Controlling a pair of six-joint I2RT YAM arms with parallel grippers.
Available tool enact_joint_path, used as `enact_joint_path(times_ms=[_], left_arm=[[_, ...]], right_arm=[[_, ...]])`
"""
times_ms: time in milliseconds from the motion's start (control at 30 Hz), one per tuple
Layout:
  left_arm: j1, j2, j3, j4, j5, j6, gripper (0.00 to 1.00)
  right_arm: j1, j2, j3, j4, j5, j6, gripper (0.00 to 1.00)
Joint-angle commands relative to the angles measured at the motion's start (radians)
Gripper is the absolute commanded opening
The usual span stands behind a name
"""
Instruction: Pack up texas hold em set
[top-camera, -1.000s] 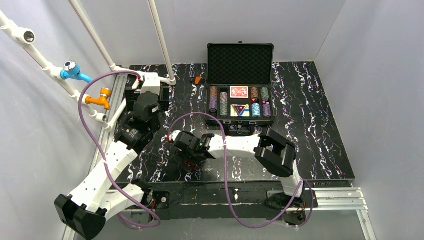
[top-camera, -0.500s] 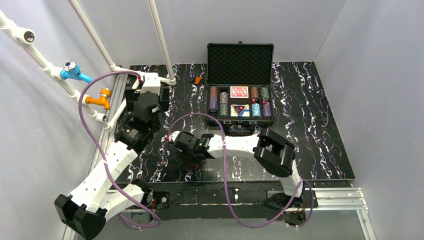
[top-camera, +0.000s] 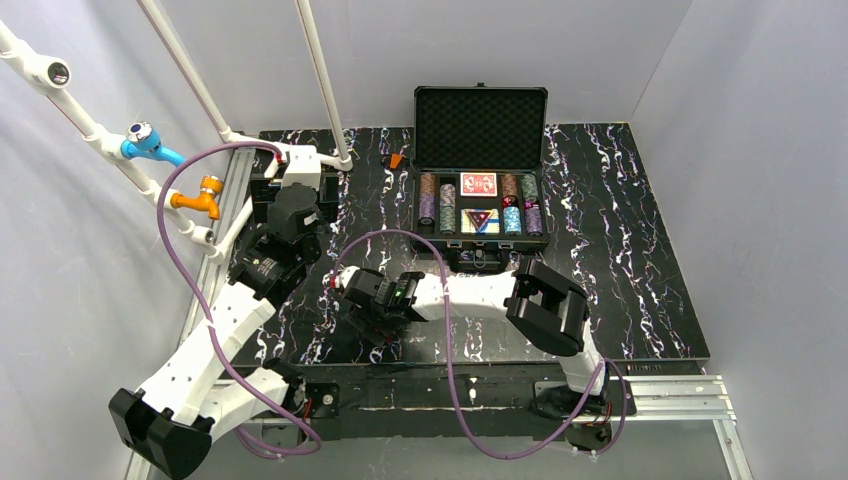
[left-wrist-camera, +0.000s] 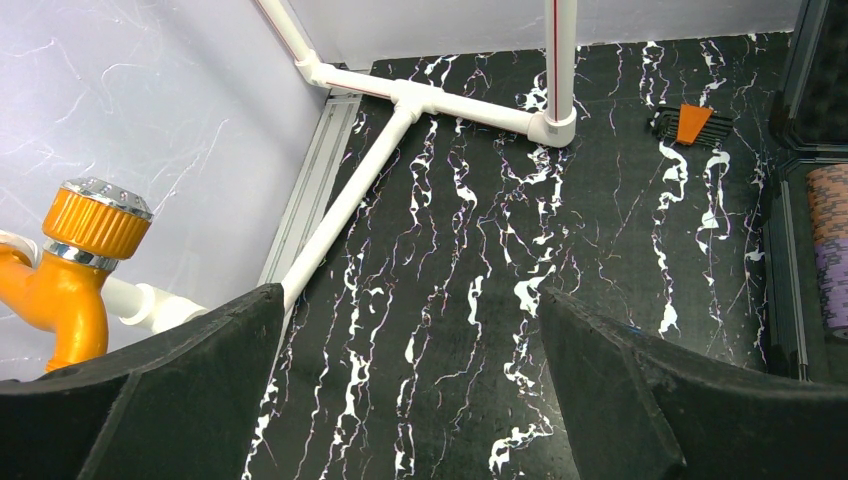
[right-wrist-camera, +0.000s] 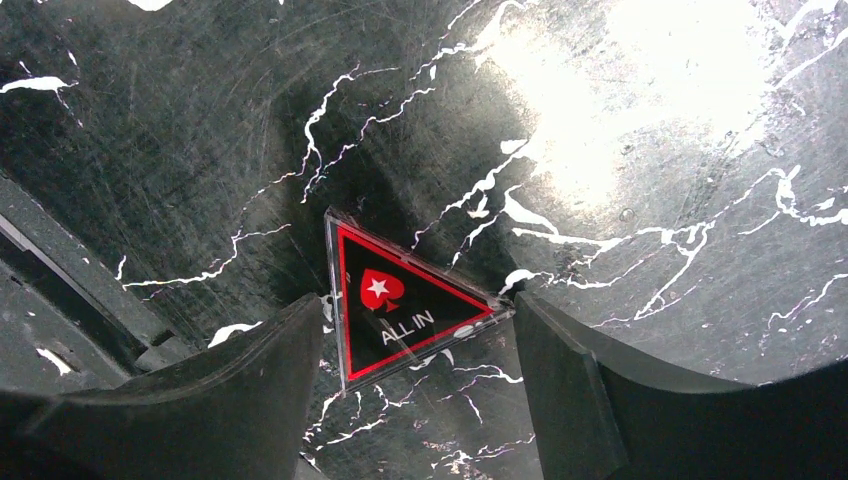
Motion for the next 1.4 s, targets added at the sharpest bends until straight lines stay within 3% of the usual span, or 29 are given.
enact_joint_path(times_ms=[0, 367, 600, 1367], left_arm=[[0.004, -0.025, 0.015, 0.014, -0.023, -0.001, 0.98], [0.004, -0.026, 0.015, 0.014, -0.025, -0.002, 0.98], [0.004, -0.027, 0.015, 0.014, -0.025, -0.002, 0.98], [0.004, -0.023, 0.015, 0.013, -0.022, -0.001, 0.98]], right_arm=[[0.01, 0.02, 0.038, -0.02, 0.034, -0.001, 0.75], [0.018, 0.03, 0.054, -0.063, 0.106, -0.03, 0.65], [0.029, 0.052, 0.068, -0.068, 0.099, -0.03, 0.76], [0.035, 0.07, 0.057, -0.094, 0.127, -0.047, 0.82]])
